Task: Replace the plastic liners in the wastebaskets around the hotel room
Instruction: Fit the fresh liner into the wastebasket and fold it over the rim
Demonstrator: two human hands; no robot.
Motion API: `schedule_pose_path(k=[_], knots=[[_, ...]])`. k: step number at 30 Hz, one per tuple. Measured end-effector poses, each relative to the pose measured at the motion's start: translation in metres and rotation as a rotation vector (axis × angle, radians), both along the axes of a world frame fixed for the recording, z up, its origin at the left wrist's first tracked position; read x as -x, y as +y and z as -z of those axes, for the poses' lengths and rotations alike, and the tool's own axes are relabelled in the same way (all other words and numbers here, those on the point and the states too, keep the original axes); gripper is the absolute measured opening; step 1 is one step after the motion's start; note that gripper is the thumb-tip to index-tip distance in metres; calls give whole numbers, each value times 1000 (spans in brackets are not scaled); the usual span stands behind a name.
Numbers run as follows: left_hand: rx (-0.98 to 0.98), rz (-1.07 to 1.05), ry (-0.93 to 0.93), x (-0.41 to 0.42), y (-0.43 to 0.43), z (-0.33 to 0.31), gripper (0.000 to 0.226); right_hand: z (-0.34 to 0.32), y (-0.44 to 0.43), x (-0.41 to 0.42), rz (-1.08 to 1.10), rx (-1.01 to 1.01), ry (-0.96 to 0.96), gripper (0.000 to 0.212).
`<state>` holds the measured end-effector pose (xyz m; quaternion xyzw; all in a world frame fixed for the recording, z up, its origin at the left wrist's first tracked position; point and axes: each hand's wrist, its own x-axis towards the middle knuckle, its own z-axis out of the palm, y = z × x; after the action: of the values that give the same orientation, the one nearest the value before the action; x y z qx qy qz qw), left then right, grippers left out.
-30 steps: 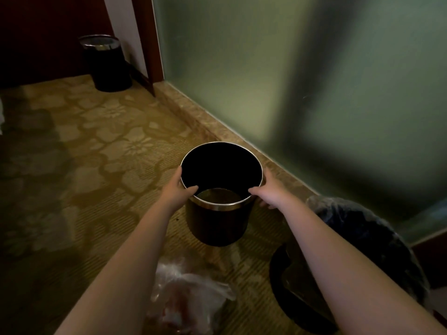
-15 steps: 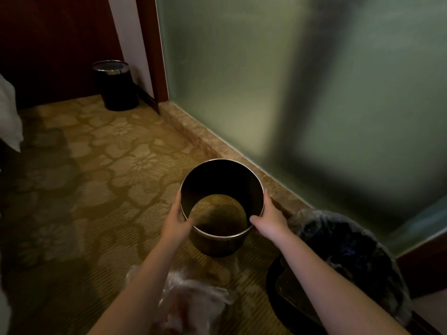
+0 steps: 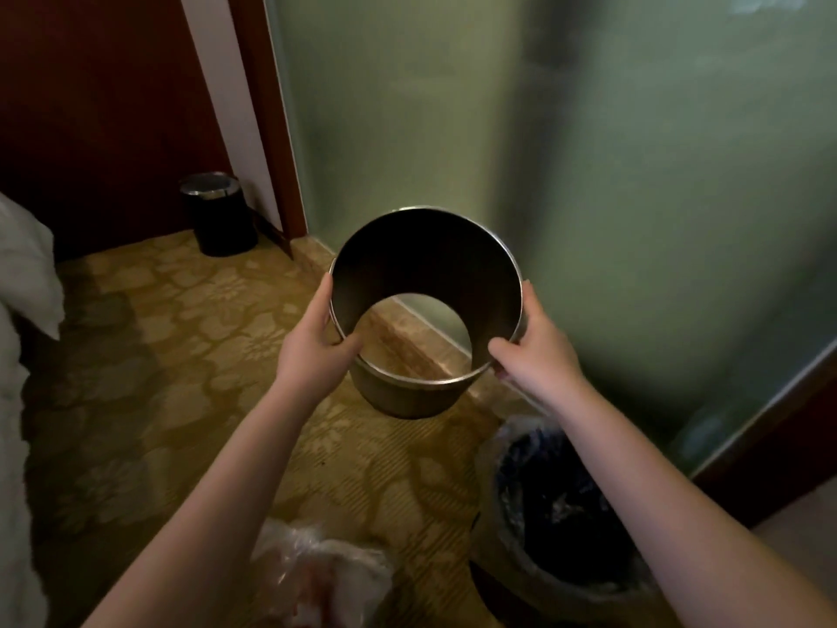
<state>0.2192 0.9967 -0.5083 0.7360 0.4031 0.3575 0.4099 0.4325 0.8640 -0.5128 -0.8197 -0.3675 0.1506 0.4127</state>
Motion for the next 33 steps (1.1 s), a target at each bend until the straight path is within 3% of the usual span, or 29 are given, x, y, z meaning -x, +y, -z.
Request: schedule_pose_path(k=[6, 10, 12, 20, 23, 33], knots=[[-37, 72, 69, -22, -55, -58, 82, -50, -67, -24, 40, -8, -8, 88], [45, 195, 144, -48, -73, -77, 80, -67, -112, -36, 74, 8, 59, 42], [75, 265, 165, -60, -83, -77, 74, -74, -134, -39, 97, 34, 80, 34], [196, 343, 183, -94, -124, -53, 61, -72, -198, -48, 134, 150, 103, 34], [244, 347, 196, -100, -128, -42, 65, -63, -204, -50, 140, 178, 119, 32], [307, 391, 180, -110, -126, -9, 44, -40, -207, -57, 125, 230, 64, 36]])
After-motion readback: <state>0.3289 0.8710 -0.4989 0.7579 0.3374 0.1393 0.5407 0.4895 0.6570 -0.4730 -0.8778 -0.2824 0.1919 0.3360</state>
